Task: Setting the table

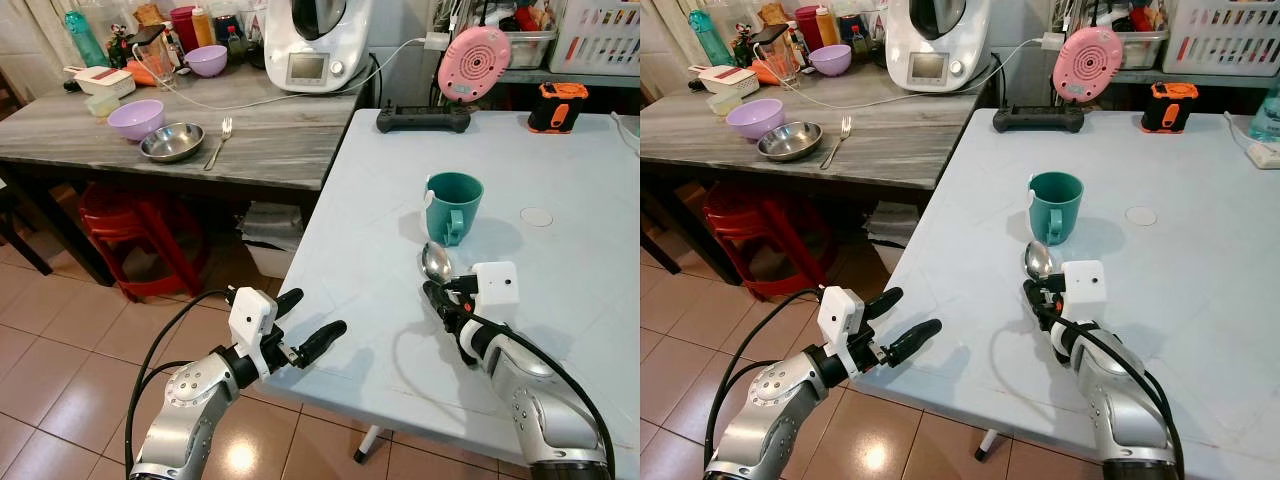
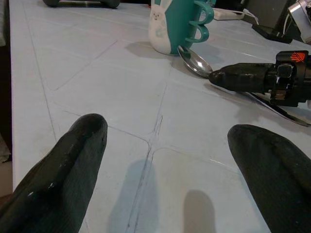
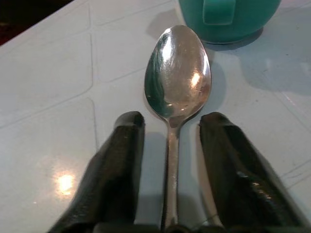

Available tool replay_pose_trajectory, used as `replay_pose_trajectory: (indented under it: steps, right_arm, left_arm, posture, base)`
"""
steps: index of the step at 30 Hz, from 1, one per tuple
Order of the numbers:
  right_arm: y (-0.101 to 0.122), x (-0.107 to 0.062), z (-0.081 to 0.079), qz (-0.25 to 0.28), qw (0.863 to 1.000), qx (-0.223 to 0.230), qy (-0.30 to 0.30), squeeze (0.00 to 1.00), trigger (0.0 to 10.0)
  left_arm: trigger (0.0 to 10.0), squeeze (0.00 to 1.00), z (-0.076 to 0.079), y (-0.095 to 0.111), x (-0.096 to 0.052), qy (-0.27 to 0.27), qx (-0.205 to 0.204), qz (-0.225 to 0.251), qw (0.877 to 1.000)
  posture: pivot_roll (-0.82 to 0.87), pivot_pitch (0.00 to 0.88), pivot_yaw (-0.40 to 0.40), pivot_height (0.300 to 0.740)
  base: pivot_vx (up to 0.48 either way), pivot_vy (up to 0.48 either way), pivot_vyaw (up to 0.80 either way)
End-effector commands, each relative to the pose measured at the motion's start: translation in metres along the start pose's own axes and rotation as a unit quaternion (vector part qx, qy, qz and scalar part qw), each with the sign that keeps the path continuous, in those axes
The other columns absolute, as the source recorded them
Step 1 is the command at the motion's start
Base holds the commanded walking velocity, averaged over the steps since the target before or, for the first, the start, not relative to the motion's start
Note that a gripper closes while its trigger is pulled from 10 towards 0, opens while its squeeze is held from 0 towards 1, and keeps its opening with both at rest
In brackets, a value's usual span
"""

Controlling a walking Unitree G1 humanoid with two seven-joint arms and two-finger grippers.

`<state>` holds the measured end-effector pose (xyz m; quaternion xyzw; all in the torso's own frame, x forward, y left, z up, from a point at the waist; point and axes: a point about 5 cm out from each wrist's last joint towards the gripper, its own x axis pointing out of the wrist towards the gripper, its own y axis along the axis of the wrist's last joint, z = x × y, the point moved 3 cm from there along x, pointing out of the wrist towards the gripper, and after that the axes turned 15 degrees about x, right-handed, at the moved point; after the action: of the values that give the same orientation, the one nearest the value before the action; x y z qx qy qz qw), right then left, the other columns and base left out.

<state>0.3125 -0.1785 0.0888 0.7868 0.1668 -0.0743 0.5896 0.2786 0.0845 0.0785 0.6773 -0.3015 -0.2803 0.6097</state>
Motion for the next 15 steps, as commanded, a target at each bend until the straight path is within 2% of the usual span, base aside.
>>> replay_pose_trajectory:
  steps: [1, 15]
  right_arm:
    - [-0.039, -0.002, 0.004, -0.084, 0.996, 0.014, -0.011, 0.0, 0.0]
    - [-0.056, -0.009, 0.0, -0.129, 0.992, 0.017, 0.002, 0.0, 0.0]
  left_arm:
    - [10.0, 0.0, -0.003, 0.0, -0.001, 0.002, 0.004, -0.002, 1.0]
    - [10.0, 0.0, -0.001, -0.001, 0.0, -0.002, 0.001, -0.003, 1.0]
  posture:
    - [-0.13, 0.038, 0.105, 0.74]
    - [-0.13, 0.04, 0.108, 0.74]
  base:
    - [0.0, 0.0, 0.0]
    - [0.0, 0.0, 0.0]
